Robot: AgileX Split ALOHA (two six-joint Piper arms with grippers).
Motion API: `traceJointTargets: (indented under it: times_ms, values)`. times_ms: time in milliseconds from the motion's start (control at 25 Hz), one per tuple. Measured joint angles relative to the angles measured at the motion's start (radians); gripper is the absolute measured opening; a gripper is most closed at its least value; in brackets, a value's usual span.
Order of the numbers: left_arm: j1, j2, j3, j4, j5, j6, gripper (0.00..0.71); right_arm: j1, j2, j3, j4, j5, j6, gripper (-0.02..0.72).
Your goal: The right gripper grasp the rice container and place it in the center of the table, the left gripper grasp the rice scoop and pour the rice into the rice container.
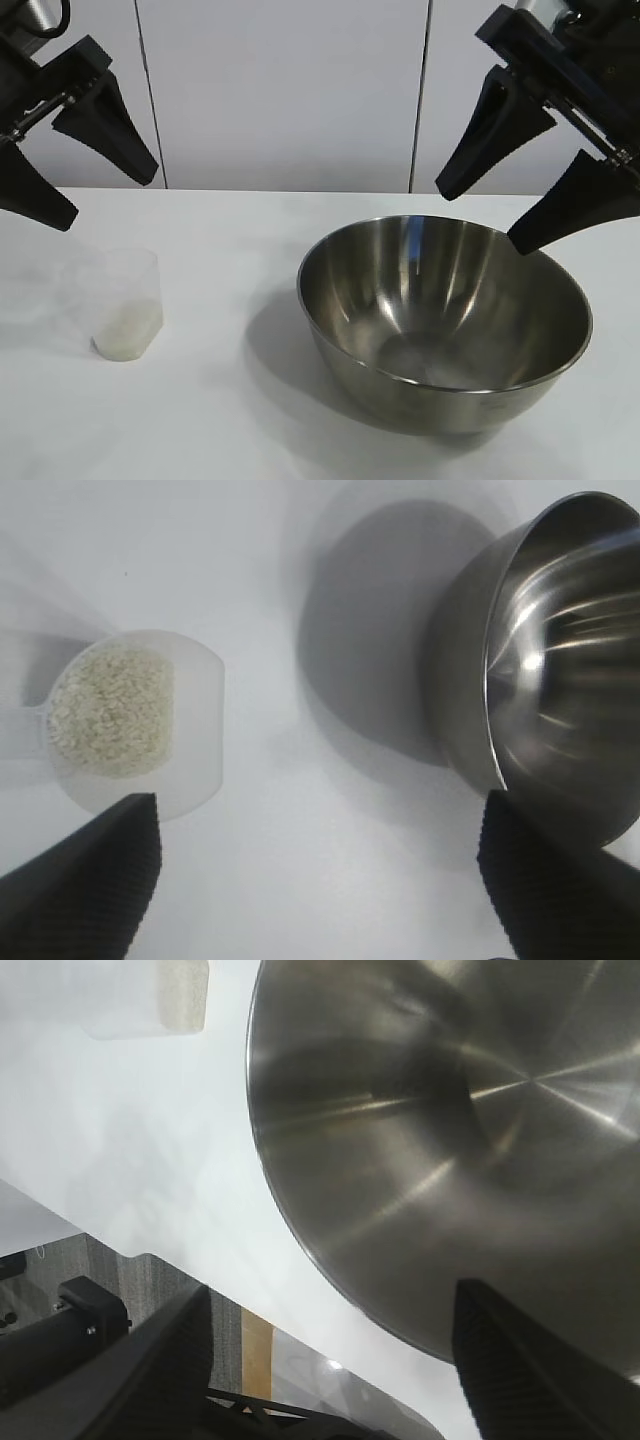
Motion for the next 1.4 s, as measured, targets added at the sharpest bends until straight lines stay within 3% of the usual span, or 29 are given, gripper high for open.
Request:
traceJointTargets:
  times_ms: [240, 360, 480, 680, 800, 1400]
  values:
    - [0.0, 0.0, 0.0, 0.0, 0.0, 0.0, 0.622, 0.0, 0.0, -0.002, 0.002, 0.002, 0.0, 0.473]
    - [0.0, 0.0, 0.0, -0.001, 0.0, 0.0, 0.622, -0.006, 0.0, -0.05, -0.034, 0.035, -0.015, 0.473]
    - [0.0, 0.0, 0.0, -0.001, -0.001, 0.0, 0.622, -0.03, 0.0, -0.151, -0.136, 0.099, -0.02, 0.473]
    - [0.0, 0.0, 0.0, -0.001, -0.001, 0.0, 0.622, -0.065, 0.0, -0.268, -0.369, 0.143, 0.059, 0.473]
    - [0.0, 0.0, 0.0, -0.001, -0.001, 0.0, 0.622, -0.078, 0.001, -0.262, -0.44, 0.136, 0.077, 0.473]
    - [0.0, 0.0, 0.0, -0.001, -0.004, 0.0, 0.622, -0.084, 0.153, -0.016, -0.442, -0.164, 0.08, 0.473]
